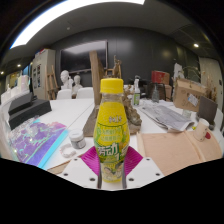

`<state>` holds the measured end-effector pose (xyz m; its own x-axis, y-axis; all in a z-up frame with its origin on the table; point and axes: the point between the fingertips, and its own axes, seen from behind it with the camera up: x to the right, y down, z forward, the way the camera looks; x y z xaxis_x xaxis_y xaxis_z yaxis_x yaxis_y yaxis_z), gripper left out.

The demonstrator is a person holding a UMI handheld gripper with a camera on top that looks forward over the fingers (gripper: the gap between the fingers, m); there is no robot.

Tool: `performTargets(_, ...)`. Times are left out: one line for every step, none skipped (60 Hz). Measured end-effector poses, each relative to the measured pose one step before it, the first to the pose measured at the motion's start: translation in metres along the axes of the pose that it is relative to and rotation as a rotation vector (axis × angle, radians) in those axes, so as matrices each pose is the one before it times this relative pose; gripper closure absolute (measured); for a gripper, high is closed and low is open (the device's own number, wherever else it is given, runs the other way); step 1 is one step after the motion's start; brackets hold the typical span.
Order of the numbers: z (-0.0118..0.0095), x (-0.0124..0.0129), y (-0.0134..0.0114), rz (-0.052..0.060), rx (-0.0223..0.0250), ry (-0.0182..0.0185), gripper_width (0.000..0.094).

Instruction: Pour water

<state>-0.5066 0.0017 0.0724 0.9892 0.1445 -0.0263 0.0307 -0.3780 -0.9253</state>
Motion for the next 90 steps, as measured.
performTargets(-0.00146,0.00047,-0.0032,0.0025,0.00075,-0.00537,0.0664)
performTargets(-0.00058,0.00012,-0.00349,0.003,0.00265,-0.00704,0.0664)
performTargets(-0.00183,0.00159,-0.00431,0.0049,0.00278,-0.00794,0.0664)
performTargets(-0.00156,0.00186,-0.00466,0.0078,0.00446,-0.00349,0.0664)
performTargets(-0.00163,0.00298,-0.00512,0.0103,0.00515,-0.00204,0.0663)
performTargets(-0.00133,0.00214,-0.00528,0.0109,0.00496,-0.00499,0.0664)
performTargets(-0.00135,0.00151,-0.00548,0.0112,0.00477,-0.00857,0.0665)
performTargets(-0.00101,0.00124,-0.0063,0.0148,0.00626,-0.0099,0.0664)
performTargets(-0.00138,0.00196,-0.00723,0.0202,0.00784,-0.00921,0.0665)
performTargets(-0.00105,0.00075,-0.00775,0.0202,0.00732,-0.00798,0.0665)
performTargets(-0.00138,0.00384,-0.00749,0.0216,0.00685,-0.01136,0.0665)
performTargets(-0.00154,0.00257,-0.0082,0.0202,0.00755,-0.01161,0.0664)
performTargets(-0.00177,0.00346,-0.00858,0.0213,0.00793,-0.00965,0.0665)
performTargets(-0.00152,0.00396,-0.00906,0.023,0.00878,-0.00725,0.0664)
performTargets(-0.00121,0.00494,-0.00971,0.0237,0.00947,-0.00594,0.0664)
performTargets(-0.00142,0.00445,-0.00993,0.0244,0.00919,-0.00689,0.0665)
performTargets(-0.00157,0.00439,-0.01026,0.0258,0.00936,-0.00792,0.0664)
performTargets(-0.00138,0.00438,-0.0104,0.0299,0.0096,-0.00814,0.0665)
performTargets(-0.001,0.00433,-0.0105,0.0341,0.00921,-0.00807,0.0665)
performTargets(0.00038,0.00071,-0.01055,0.0376,0.00816,-0.00685,0.0665)
performTargets(0.00265,0.00639,-0.00813,0.0379,0.00827,-0.01214,0.0665)
performTargets(0.00025,0.00435,-0.00977,0.042,0.0069,-0.01287,0.0665)
performTargets(0.00047,0.00478,-0.00956,0.0449,0.00622,-0.01168,0.0665)
performTargets(0.00052,0.00468,-0.00969,0.0489,0.00528,-0.00979,0.0666)
performTargets(0.00032,0.00445,-0.00943,0.0494,0.00435,-0.00941,0.0666)
performTargets(0.00065,0.00425,-0.00922,0.0493,0.0036,-0.01026,0.0665)
performTargets(0.00087,0.00403,-0.00898,0.0493,0.00324,-0.01111,0.0665)
performTargets(0.00063,0.00419,-0.00903,0.0518,0.00343,-0.01059,0.0666)
performTargets(-0.00382,-0.00298,-0.00904,0.0537,0.00438,-0.00539,0.0666)
performTargets(0.00201,0.0048,-0.00915,0.0592,0.00396,-0.01075,0.0666)
performTargets(0.00375,0.00478,-0.0076,0.0527,0.00345,-0.0056,0.0666)
performTargets(0.00106,0.00472,-0.00933,0.0565,0.00289,-0.00899,0.0666)
performTargets(0.00092,0.00441,-0.0092,0.0532,0.00297,-0.00781,0.0666)
performTargets(0.00096,0.00425,-0.00874,0.0519,0.00276,-0.00786,0.0667)
performTargets(0.00136,0.00407,-0.0082,0.052,0.00245,-0.00695,0.0667)
performTargets(0.00061,0.00335,-0.00805,0.0516,0.00219,-0.00601,0.0667)
performTargets(0.00116,0.00337,-0.00794,0.0491,0.00233,-0.00602,0.0668)
performTargets(0.00121,0.00355,-0.00763,0.0472,0.00161,-0.00562,0.0668)
performTargets(0.00094,0.00356,-0.00739,0.0459,0.00057,-0.00607,0.0667)
performTargets(-0.00232,-0.00104,-0.00375,0.0462,0.00145,-0.00392,0.0668)
performTargets(0.00441,0.00444,-0.00563,0.044,-0.00078,-0.00647,0.0667)
performTargets(0.00101,0.00282,-0.00635,0.0444,-0.00128,-0.00645,0.0668)
performTargets(0.00058,0.0024,-0.00685,0.0419,-0.0006,-0.00429,0.0669)
performTargets(0.0004,0.00309,-0.00666,0.0384,0.00061,-0.00284,0.0668)
performTargets(0.00035,0.00302,-0.00676,0.0367,0.00197,-0.00189,0.0668)
performTargets(0.00054,0.00287,-0.00659,0.034,0.00264,-0.00268,0.0669)
performTargets(0.00035,0.00251,-0.00616,0.0308,0.0023,-0.00258,0.0667)
performTargets(-0.00415,-0.00019,-0.00394,0.0289,0.00322,-0.00068,0.0666)
performTargets(0.00048,0.00231,-0.00686,0.0237,0.00529,0.00062,0.0668)
performTargets(0.00373,0.00538,-0.00521,0.02,0.00614,-0.00089,0.0668)
performTargets(0.00044,0.00201,-0.00435,0.0254,0.00227,-0.00503,0.0667)
performTargets(0.00027,0.00095,-0.00405,0.0288,-0.00089,-0.00864,0.0668)
performTargets(0.00024,0.00105,-0.00448,0.0331,0.00029,-0.00873,0.0668)
performTargets(-0.00035,0.00087,-0.00477,0.0353,0.00314,-0.00807,0.0667)
performTargets(-0.00014,0.00118,-0.00492,0.036,0.00322,-0.00759,0.0666)
performTargets(0.00008,0.00052,-0.00416,0.0368,0.00034,-0.009,0.0668)
performTargets(-0.00694,-0.0076,-0.00268,0.0369,-0.00101,-0.00318,0.0667)
performTargets(0.00549,0.00466,-0.00372,0.0321,0.00001,-0.00713,0.0667)
performTargets(0.00117,0.00278,-0.00394,0.0235,0.00228,0.00141,0.0667)
performTargets(0.0001,0.0019,-0.00431,0.0193,0.00399,0.00126,0.0667)
performTargets(0.00047,0.00169,-0.00345,0.0119,0.00211,0.0004,0.0667)
performTargets(0.00013,0.00138,-0.00257,0.0063,-0.00178,-0.00031,0.0666)
performTargets(0.00017,0.00134,-0.00193,0.0033,-0.00264,0.00082,0.0666)
performTargets(-0.00047,0.00161,-0.00188,0.0009,-0.00079,0.00367,0.0665)
performTargets(-0.00047,0.00123,-0.0015,-0.0009,0.00051,0.00433,0.0666)
performTargets(-0.00471,-0.00243,0.00079,0.0066,-0.00099,0.00306,0.0668)
performTargets(0.00135,0.00042,-0.00043,-0.003,-0.00375,0.00008,0.0668)
performTargets(0.00105,0.00033,0.00015,0.0,-0.0029,0.00186,0.0667)
performTargets(-0.00012,0.00017,0.00002,-0.0012,-0.00369,0.00062,0.0666)
performTargets(-0.00066,-0.00018,0.00021,-0.0021,-0.00348,0.00165,0.0666)
performTargets(-0.00051,-0.00014,0.00042,-0.0021,-0.00348,0.00136,0.0667)
performTargets(-0.00049,-0.0003,0.00043,-0.0022,-0.00367,0.00179,0.0668)
performTargets(-0.00163,-0.00125,0.0009,-0.0031,-0.00351,0.00365,0.0668)
performTargets(-0.00002,0.00036,0.00065,-0.0077,-0.00417,0.0048,0.0668)
performTargets(-0.00015,0.00011,0.00086,-0.01,-0.00477,0.00539,0.0668)
performTargets(-0.00021,0.00006,0.00086,-0.0127,-0.00426,0.00585,0.0667)
performTargets(-0.00029,-0.0001,0.00082,-0.0158,-0.00416,0.00606,0.0667)
performTargets(-0.00053,-0.00015,0.00089,-0.0192,-0.00378,0.00798,0.0667)
performTargets(-0.00042,0.00012,0.00117,-0.0238,-0.00383,0.01192,0.0666)
performTargets(-0.00046,-0.00058,0.00132,-0.0286,-0.0061,0.01126,0.0667)
performTargets(-0.00082,-0.00066,0.00124,-0.0328,-0.00624,0.01108,0.0668)
performTargets(-0.00095,-0.0012,0.00121,-0.0366,-0.00587,0.01127,0.0666)
performTargets(-0.00078,-0.0015,0.00086,-0.0393,-0.00505,0.01078,0.0668)
performTargets(-0.00086,-0.00188,0.00081,-0.042,-0.00538,0.01055,0.0665)
performTargets(-0.00089,-0.00223,0.00059,-0.0452,-0.00536,0.01008,0.0668)
performTargets(-0.00248,-0.0029,0.00037,-0.0445,-0.00188,0.00499,0.0667)
performTargets(-0.00009,-0.00249,-0.00062,-0.0529,-0.00006,0.01078,0.0666)
performTargets(-0.00146,-0.00362,-0.00261,-0.0576,0.00262,0.00918,0.0666)
performTargets(-0.00187,-0.00379,-0.00344,-0.0621,0.00541,0.00849,0.0665)
performTargets(-0.00189,-0.00372,-0.00416,-0.0655,0.00677,0.00849,0.0668)
